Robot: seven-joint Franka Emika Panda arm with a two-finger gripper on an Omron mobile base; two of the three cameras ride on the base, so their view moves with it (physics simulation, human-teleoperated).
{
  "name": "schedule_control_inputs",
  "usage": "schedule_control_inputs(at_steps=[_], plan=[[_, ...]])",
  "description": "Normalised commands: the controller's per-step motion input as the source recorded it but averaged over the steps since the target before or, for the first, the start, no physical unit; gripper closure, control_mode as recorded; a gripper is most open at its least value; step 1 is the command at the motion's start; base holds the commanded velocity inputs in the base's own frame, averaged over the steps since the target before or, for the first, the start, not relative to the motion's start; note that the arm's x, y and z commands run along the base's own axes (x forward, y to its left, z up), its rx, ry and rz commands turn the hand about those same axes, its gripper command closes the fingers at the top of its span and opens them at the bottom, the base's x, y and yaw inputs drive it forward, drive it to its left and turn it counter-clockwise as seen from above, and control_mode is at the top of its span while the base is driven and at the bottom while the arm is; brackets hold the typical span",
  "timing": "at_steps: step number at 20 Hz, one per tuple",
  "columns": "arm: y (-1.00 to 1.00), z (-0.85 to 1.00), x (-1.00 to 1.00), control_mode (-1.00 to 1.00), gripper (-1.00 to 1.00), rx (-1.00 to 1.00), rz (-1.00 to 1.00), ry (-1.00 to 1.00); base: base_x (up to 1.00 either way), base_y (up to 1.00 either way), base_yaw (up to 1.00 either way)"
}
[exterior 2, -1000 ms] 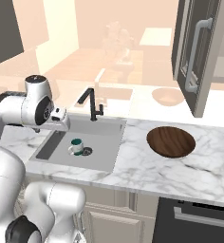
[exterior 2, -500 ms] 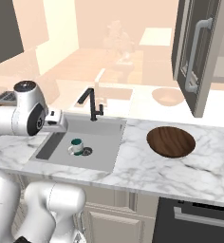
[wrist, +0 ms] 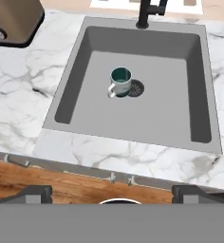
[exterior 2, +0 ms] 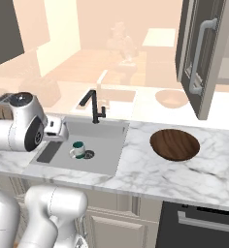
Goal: Pick the mug and place it in the sink. Pick the bowl and place it in the open cabinet and then close the cabinet.
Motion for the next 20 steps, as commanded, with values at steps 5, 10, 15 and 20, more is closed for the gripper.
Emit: schedule_control_inputs(at_steps=[5, 10, 15, 20], plan=[[0.0, 0.0, 0.0, 1.0, -1.0, 0.0, 0.0, 0.0, -0.34, -0.17, -0.07], [0.0, 0.0, 0.0, 1.0, -1.0, 0.0, 0.0, 0.0, -0.38, -0.28, -0.07], [0.0, 0.0, 0.0, 1.0, -1.0, 0.0, 0.0, 0.0, -0.59, -0.19, -0.09], [0.0, 0.0, 0.0, 1.0, -1.0, 0.0, 0.0, 0.0, -0.8, -0.22, -0.09]])
